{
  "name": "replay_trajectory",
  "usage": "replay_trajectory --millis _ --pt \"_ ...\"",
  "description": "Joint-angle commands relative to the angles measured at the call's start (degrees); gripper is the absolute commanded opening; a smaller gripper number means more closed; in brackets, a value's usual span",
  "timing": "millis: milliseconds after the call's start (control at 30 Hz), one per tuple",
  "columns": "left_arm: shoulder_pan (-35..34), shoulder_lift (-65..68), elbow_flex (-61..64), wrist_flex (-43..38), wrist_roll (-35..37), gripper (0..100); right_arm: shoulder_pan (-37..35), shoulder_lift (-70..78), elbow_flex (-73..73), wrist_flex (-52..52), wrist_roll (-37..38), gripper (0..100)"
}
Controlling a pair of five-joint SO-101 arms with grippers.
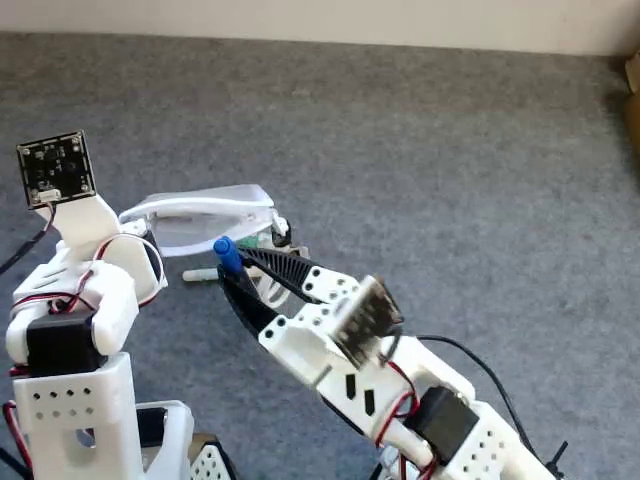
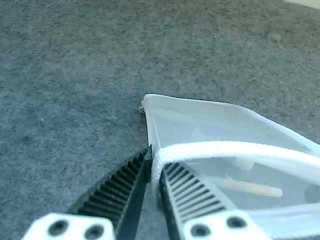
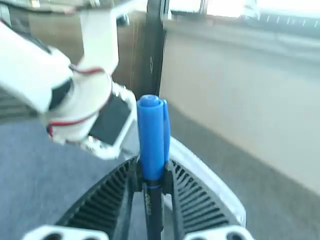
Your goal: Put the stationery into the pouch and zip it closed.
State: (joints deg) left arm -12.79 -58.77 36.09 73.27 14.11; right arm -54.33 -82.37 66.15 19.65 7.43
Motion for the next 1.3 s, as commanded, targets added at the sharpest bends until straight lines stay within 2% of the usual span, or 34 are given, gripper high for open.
replay_trajectory --millis 0,200,367,567,733,867,1033,1267 --pt "1.01 -0.04 -2.77 -1.32 -0.53 1 0.57 -5.49 3.12 -9.71 -0.53 0.5" --pt "1.01 -0.04 -2.77 -1.32 -0.53 1 0.66 -11.03 11.38 -27.12 -0.44 0.5" --pt "1.01 -0.04 -2.59 -1.32 -0.53 1 0.66 -11.65 14.64 -36.7 -0.44 0.5" --pt "1.01 -0.04 -1.98 -1.58 -0.53 1 0.75 -11.38 17.27 -43.65 -0.53 0.5" --pt "1.01 -0.04 -1.98 -1.49 -0.53 1 0.75 -10.77 17.01 -44.44 -0.53 0.5" --pt "1.01 -0.04 -1.98 -1.49 -0.53 1 0.75 -3.47 16.22 -45.41 -0.53 0.5" --pt "0.92 -0.04 -1.98 -1.32 -0.53 1 0.75 8.84 14.64 -57.71 -0.35 0.5" --pt "0.92 -0.04 -1.98 -1.32 -0.62 1 0.84 24.66 14.55 -66.42 -0.26 0.5"
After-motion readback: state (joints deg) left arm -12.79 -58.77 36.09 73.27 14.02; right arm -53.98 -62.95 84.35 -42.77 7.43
